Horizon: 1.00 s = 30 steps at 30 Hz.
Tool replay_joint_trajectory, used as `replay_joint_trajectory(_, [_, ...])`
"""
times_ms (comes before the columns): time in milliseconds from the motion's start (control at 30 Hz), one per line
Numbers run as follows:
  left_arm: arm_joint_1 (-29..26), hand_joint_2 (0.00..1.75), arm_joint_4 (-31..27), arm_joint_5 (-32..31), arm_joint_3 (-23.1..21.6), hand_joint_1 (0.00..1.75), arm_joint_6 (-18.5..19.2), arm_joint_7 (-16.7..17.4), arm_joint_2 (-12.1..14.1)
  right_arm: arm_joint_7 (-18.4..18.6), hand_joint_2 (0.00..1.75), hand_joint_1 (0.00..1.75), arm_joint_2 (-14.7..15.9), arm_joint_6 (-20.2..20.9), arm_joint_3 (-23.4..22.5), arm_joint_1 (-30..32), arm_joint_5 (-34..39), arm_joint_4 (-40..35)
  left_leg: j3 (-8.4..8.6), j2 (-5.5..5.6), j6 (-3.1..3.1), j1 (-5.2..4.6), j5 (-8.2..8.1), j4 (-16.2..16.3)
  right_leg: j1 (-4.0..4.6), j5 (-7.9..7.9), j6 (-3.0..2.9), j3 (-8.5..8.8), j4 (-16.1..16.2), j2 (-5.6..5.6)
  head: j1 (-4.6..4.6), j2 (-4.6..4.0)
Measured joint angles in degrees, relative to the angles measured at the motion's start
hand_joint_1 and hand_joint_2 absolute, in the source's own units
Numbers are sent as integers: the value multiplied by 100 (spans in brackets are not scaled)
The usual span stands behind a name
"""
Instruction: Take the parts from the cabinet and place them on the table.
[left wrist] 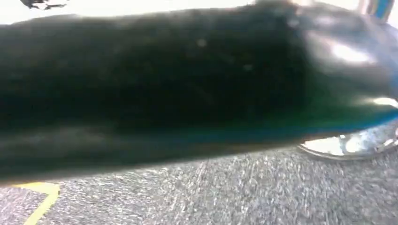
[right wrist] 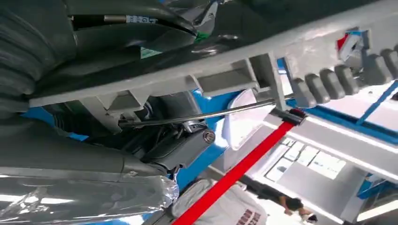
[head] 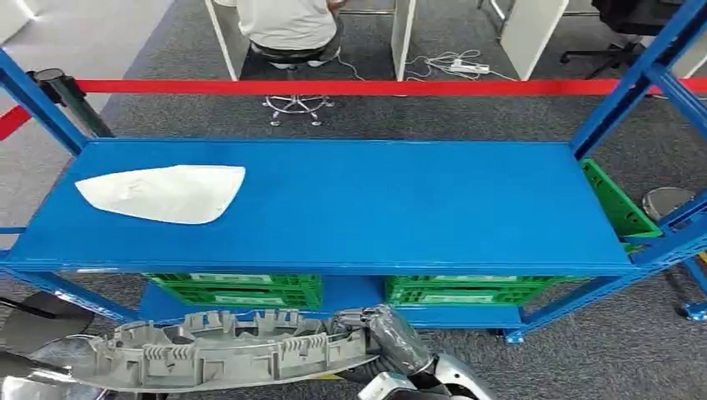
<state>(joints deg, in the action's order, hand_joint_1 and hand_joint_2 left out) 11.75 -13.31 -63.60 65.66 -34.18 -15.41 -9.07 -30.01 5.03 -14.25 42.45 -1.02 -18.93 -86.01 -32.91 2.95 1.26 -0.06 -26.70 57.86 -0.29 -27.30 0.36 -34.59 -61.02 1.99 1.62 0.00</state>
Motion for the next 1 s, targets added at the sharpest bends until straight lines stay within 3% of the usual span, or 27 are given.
replay_joint_trajectory(33, [4, 0, 2, 0, -4, 0, 0, 0, -13, 0, 175, 175, 0, 0, 0, -2, 2, 2, -13, 33, -12, -25, -5, 7, -3, -61, -34, 115, 188, 119, -9, 0])
replay_joint_trajectory(133, [-21, 0, 4, 0, -15, 0, 4, 15, -17, -2, 175, 175, 0, -2, 0, -10, -2, 0, -66, 129, -116, 30, 28, -3, 30, -70, -23, 182, 288, 49, 4, 0])
replay_joint_trajectory(167, [-24, 0, 4, 0, -20, 0, 4, 17, -17, 0, 175, 175, 0, -2, 0, -11, -2, 0, -66, 164, -152, 23, 31, -5, 22, -51, -45, 198, 334, 18, -4, 0])
replay_joint_trajectory(200, [-21, 0, 4, 0, -24, 0, 0, 17, -2, 0, 175, 175, 0, -2, 0, -13, -4, 0, -70, 117, -168, 32, -31, 41, -24, -11, -76, 244, 407, -53, -6, 0])
replay_joint_trajectory(233, [-14, 0, 4, 0, -28, 0, -4, 18, -2, -2, 175, 175, 0, -2, 0, -11, -7, -2, -134, -39, -195, 12, -161, 194, -18, -11, -92, 271, 435, -91, -29, 0])
replay_joint_trajectory(267, [-3, 0, 4, -2, -33, 0, -2, 15, -6, -2, 175, 175, 0, -7, 0, -16, -4, -2, -293, -125, -223, 23, -362, 532, -18, -17, -115, 279, 435, -145, -40, 0])
replay_joint_trajectory(333, [-9, 0, 7, -9, -35, 0, -2, 17, -7, -2, 175, 175, 0, -7, 0, -9, -4, 0, -734, -202, -280, 53, -735, 1425, -11, -35, -136, 283, 433, -255, -31, 0])
replay_joint_trajectory(367, [-21, 0, 7, -9, -35, 0, -2, 18, -7, 4, 175, 175, 0, -7, 0, -4, -4, 4, -854, -221, -306, 70, -756, 1644, -12, -40, -134, 283, 429, -299, -37, 0])
replay_joint_trajectory(400, [-34, 0, 7, -9, -37, 0, -2, 24, 0, 4, 175, 175, 0, -7, 0, 2, -4, 11, -839, -233, -327, 90, -643, 1593, -16, -49, -126, 290, 427, -336, -35, 0])
replay_joint_trajectory(467, [-34, 0, 7, -9, -39, 0, -4, 24, 13, 2, 175, 175, 0, -7, 0, -1, -4, 13, -525, -282, -355, 126, -179, 931, -26, -72, -94, 317, 419, -402, -37, 0])
replay_joint_trajectory(500, [-28, 0, 7, -9, -50, 0, -7, 24, 18, 2, 175, 175, 0, -7, 0, -1, -4, 13, -270, -374, -365, 135, 71, 436, -32, -98, -63, 340, 407, -437, -37, 0])
replay_joint_trajectory(533, [-20, 0, 7, -13, -66, 0, -7, 24, 9, 2, 175, 175, 0, -4, 0, 0, -4, 13, -121, -600, -378, 110, 71, 149, 2, -126, -19, 343, 389, -461, -44, 0])
replay_joint_trajectory(600, [6, 0, 11, -15, -92, 0, -9, 31, 0, 4, 175, 175, 0, 4, 0, -4, 4, 11, -135, -589, -242, 82, 31, 70, 53, -153, 36, 317, 347, -529, -46, 0])
replay_joint_trajectory(667, [-12, 0, 13, -15, -92, 0, -11, 31, 0, 4, 175, 175, 0, 24, 2, -4, 6, 11, -144, -493, -168, 53, 24, 69, 29, -170, 78, 354, 361, -632, -33, 0])
replay_joint_trajectory(700, [-14, 0, 13, -15, -94, 0, -11, 31, 4, 4, 175, 175, 0, 28, 2, -13, 15, 11, -118, -448, -111, 79, 50, 35, 8, -219, 127, 341, 342, -634, -42, 0])
replay_joint_trajectory(733, [-7, 0, 11, -15, -96, 0, -11, 31, 11, 4, 175, 175, 0, 37, 2, -27, 20, 11, -107, -408, -78, 79, 48, 35, -6, -347, 153, 275, 186, -457, -13, 0])
replay_joint_trajectory(800, [29, 0, 11, -15, -101, 0, -11, 31, 11, 2, 175, 175, 0, 59, 2, -30, 37, 13, -110, -308, -10, 67, 48, 36, -10, -753, 153, -119, -662, -265, 4, 0])
replay_joint_trajectory(833, [25, 0, 13, -15, -103, 0, -7, 31, 7, 2, 175, 175, 0, 72, 2, -28, 39, 15, -110, -257, -3, 57, 45, 38, -7, -928, 155, -357, -1121, -232, 4, 0])
replay_joint_trajectory(867, [14, 0, 13, -15, -103, 0, -7, 31, 7, 4, 175, 175, 0, 81, 2, -25, 37, 24, -107, -206, 1, 44, 43, 40, -5, -999, 147, -548, -1448, -216, 2, 0])
replay_joint_trajectory(900, [6, 0, 13, -15, -103, 0, -7, 31, 7, 4, 175, 175, 0, 85, 2, -22, 42, 33, -103, -149, 3, 37, 42, 42, -4, -917, 129, -608, -1477, -212, 4, 0])
replay_joint_trajectory(933, [6, 0, 13, -15, -103, 0, -7, 31, 11, 4, 175, 175, 0, 90, 2, -24, 46, 37, -97, -87, 3, 31, 41, 44, -2, -724, 105, -542, -1269, -203, 2, 0])
replay_joint_trajectory(1000, [13, 0, 13, -13, -105, 0, -7, 31, 7, 2, 175, 175, 0, 112, 2, -30, 52, 37, -73, 48, -1, 25, 39, 43, 4, -159, 27, -107, -292, -111, 0, 0])
